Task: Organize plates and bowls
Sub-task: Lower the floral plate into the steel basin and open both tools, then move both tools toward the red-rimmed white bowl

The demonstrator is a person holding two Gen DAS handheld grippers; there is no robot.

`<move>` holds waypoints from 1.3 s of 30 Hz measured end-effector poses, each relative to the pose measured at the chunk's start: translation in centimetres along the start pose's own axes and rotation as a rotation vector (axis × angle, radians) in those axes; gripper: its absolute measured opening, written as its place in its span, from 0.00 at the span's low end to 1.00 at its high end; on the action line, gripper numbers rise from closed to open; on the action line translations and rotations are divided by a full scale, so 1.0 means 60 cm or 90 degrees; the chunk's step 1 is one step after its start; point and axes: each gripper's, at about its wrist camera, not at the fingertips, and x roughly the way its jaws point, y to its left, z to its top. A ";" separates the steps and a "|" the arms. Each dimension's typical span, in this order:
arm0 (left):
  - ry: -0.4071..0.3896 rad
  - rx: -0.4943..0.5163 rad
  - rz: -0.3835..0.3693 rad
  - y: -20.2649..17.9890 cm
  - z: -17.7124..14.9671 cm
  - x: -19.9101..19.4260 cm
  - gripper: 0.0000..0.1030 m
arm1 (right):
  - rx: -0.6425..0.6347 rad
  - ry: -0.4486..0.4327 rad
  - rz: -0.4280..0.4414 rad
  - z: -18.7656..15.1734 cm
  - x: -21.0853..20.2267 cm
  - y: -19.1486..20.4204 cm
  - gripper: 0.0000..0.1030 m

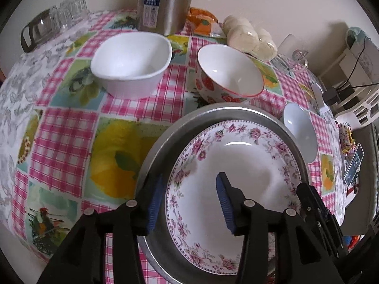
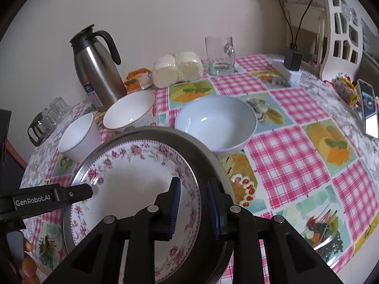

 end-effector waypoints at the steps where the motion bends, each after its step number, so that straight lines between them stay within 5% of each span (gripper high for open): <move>1: -0.008 0.002 0.004 -0.002 0.001 -0.005 0.46 | -0.003 -0.004 0.000 0.001 -0.002 0.001 0.25; 5: -0.043 0.006 0.004 -0.006 0.006 -0.030 0.50 | -0.029 -0.022 -0.006 0.002 -0.009 0.011 0.33; 7: -0.059 0.006 0.017 -0.007 0.007 -0.036 0.52 | -0.041 -0.031 -0.015 0.000 -0.013 0.016 0.52; 11: -0.083 0.001 0.055 0.002 0.009 -0.045 0.68 | -0.058 -0.043 -0.027 0.001 -0.014 0.020 0.61; 18: -0.071 -0.004 0.107 0.015 0.008 -0.035 0.70 | -0.060 -0.042 -0.043 0.000 -0.009 0.016 0.77; 21: -0.065 -0.001 0.120 0.015 0.008 -0.028 0.81 | -0.058 -0.041 -0.047 0.000 -0.007 0.014 0.81; 29: -0.065 0.000 0.125 0.014 0.008 -0.022 0.81 | -0.054 -0.045 -0.052 0.000 -0.006 0.011 0.98; 36: -0.071 -0.006 0.120 0.017 0.009 -0.020 0.82 | -0.048 -0.038 -0.051 0.001 -0.002 0.003 1.00; 39: -0.078 -0.013 0.121 0.019 0.010 -0.019 0.92 | -0.052 -0.043 -0.050 0.001 -0.003 0.003 1.00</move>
